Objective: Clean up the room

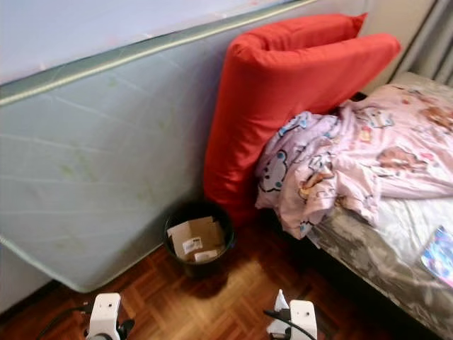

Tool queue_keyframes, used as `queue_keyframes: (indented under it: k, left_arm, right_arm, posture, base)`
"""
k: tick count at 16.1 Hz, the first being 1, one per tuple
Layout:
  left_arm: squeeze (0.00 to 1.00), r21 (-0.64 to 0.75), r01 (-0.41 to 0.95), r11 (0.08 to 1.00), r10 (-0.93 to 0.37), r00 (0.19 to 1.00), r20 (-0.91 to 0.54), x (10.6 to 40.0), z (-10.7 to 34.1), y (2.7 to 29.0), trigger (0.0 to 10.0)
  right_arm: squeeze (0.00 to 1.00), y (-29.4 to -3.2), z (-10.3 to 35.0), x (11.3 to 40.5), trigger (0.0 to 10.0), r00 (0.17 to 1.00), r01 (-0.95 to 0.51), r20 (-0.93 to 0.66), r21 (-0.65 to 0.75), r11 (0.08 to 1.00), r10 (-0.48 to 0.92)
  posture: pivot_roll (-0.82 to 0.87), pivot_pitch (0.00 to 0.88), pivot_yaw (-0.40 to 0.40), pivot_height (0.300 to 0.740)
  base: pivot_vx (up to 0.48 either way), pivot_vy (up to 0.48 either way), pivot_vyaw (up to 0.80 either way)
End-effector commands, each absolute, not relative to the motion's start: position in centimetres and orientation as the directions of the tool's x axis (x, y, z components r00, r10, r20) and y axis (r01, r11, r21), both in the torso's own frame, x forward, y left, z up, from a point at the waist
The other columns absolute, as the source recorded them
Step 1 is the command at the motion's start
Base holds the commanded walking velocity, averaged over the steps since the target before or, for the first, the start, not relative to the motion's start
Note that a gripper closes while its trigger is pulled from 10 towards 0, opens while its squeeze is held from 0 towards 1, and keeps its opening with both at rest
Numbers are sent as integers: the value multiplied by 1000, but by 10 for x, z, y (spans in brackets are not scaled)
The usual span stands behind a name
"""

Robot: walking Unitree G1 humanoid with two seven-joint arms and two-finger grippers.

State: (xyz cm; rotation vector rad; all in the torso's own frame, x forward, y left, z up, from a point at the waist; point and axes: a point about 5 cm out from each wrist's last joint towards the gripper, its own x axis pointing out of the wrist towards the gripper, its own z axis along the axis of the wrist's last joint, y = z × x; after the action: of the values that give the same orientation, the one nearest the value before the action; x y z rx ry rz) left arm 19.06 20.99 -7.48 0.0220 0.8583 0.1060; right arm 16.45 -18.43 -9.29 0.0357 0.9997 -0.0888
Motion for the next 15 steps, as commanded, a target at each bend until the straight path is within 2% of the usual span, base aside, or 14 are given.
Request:
queue_keyframes:
  k: [1, 4, 8, 11, 15]
  left_arm:
    - [0, 63, -82, 995, 101, 628, -772, 184, -79, 210, 10000]
    - [0, 68, -83, 994, 105, 623, -776, 183, -79, 210, 10000]
    - [0, 67, -91, 994, 109, 622, -775, 183, -79, 211, 10000]
    - [0, 67, -94, 993, 111, 625, -773, 183, -79, 211, 10000]
    - [0, 67, -91, 994, 109, 624, -774, 183, -79, 211, 10000]
  right_arm:
    - [0, -185, -92, 166, 10000, 542, 90, -838, -14, 996, -60]
    - [0, -184, -92, 167, 10000, 547, 93, -835, -7, 996, -56]
    - [0, -171, -91, 171, 10000, 562, 86, -826, 11, 996, -39]
    - [0, -171, -89, 174, 10000, 572, 68, -820, 6, 998, -34]
    - [0, -170, -87, 179, 10000, 584, 71, -811, 9, 997, -34]
  posture:
    - [-54, 69, -35, 740]
    - [-54, 68, -35, 740]
    - [-55, 65, -34, 740]
    - [-54, 63, -34, 740]
    - [-54, 61, -33, 740]
  base:
    - [0, 0, 800]
    - [0, 0, 800]
    - [0, 0, 0]
    - [89, 0, 0]
    - [269, 0, 764]
